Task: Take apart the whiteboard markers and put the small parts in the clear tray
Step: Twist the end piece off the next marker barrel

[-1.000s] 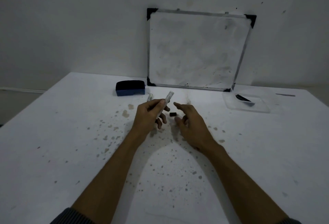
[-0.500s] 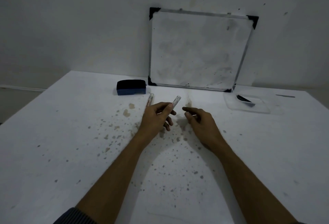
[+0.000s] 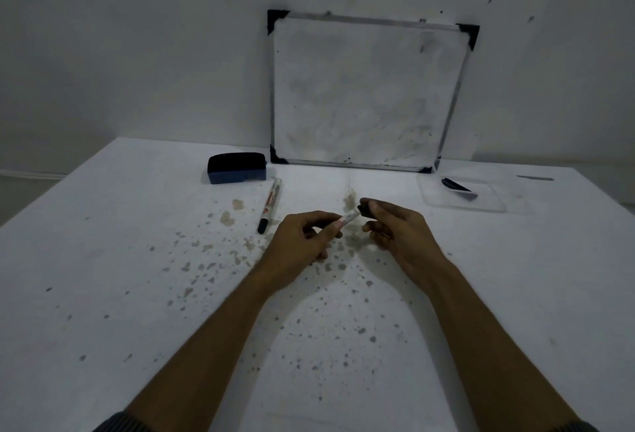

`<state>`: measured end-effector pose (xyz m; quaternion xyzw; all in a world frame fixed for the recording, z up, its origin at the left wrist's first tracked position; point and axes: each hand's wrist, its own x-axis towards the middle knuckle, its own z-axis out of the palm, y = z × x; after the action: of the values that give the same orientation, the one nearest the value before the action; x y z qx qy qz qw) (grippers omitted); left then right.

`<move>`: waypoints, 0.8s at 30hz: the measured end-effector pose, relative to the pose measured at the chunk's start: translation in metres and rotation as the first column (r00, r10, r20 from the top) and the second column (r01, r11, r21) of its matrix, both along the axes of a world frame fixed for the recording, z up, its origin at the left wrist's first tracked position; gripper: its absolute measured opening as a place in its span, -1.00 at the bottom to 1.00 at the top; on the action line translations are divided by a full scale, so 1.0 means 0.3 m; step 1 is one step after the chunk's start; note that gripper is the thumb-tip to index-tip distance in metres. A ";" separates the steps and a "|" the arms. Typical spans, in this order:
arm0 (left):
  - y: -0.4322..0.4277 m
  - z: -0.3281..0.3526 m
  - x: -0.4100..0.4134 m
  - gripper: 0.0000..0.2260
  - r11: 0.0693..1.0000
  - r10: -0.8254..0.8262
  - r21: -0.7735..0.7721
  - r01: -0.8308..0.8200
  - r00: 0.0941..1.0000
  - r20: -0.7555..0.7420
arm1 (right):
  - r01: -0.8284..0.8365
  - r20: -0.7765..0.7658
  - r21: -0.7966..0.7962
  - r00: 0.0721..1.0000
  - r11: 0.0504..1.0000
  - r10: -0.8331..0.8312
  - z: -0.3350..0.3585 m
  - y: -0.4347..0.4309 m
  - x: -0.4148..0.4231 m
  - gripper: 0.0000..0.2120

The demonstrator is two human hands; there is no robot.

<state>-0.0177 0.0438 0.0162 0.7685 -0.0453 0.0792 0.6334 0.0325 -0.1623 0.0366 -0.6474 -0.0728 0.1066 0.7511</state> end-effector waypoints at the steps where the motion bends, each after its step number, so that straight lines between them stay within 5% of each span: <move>1: 0.002 -0.001 0.000 -0.76 1.000 -0.010 0.007 0.010 1.000 0.004 | -0.001 0.004 -0.007 1.000 1.000 0.001 0.003 0.004 -0.002 -0.82; 11: 0.009 -0.014 0.002 -0.75 0.992 0.015 0.121 -0.020 0.999 0.041 | 0.113 0.163 -0.182 0.983 0.977 -0.083 -0.014 0.016 -0.011 -0.85; 16: 0.006 0.006 -0.001 -0.77 1.000 0.028 -0.013 -0.028 0.999 0.035 | 0.055 0.172 -0.053 0.984 0.997 -0.045 -0.008 0.026 -0.020 -0.76; 24: 0.042 0.029 -0.017 -0.81 1.000 0.000 -0.016 -0.001 1.000 -0.011 | -0.013 0.118 0.064 0.993 0.998 0.006 -0.037 0.081 -0.025 -0.58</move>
<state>-0.0228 0.0564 0.0248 0.7637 -0.0409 0.0755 0.6399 0.0249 -0.1379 0.0256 -0.6275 -0.1236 0.0693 0.7656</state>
